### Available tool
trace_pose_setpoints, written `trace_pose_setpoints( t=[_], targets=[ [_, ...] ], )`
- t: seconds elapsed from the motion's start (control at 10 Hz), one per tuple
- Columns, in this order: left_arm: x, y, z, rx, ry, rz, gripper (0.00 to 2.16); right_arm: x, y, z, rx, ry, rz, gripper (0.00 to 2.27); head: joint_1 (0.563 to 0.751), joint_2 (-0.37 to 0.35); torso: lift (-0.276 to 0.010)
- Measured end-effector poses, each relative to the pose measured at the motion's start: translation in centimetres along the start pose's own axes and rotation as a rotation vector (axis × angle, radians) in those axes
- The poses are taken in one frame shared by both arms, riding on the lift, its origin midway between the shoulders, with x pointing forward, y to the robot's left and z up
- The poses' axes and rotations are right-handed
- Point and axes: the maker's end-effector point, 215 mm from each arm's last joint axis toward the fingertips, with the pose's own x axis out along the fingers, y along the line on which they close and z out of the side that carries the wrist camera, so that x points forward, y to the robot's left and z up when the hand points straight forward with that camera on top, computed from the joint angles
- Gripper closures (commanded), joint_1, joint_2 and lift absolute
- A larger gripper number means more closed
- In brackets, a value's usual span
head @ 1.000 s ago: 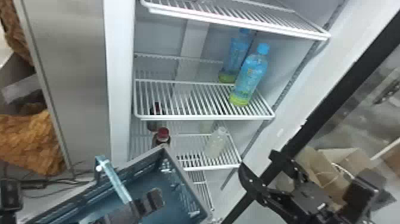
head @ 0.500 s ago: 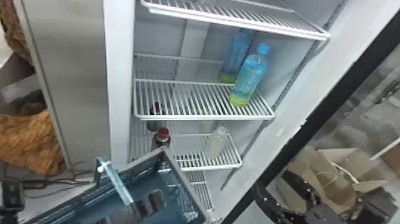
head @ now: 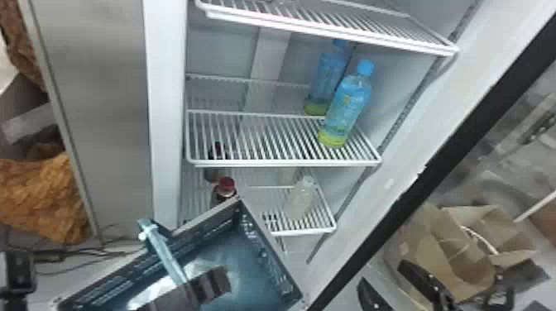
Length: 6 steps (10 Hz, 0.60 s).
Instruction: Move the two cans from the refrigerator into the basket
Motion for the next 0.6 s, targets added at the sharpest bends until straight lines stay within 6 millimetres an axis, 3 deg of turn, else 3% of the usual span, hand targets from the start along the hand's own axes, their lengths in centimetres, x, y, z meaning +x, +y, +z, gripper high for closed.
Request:
trace_pose_setpoints(
  t=[0.6],
  targets=[
    [0.05,0.15,0.3,0.002,-0.012,0.001,1.2,-1.15,0.6,0.77,-0.041,0.007,-0.01,0.19,0.695,-0.35,-0.035]
  ],
)
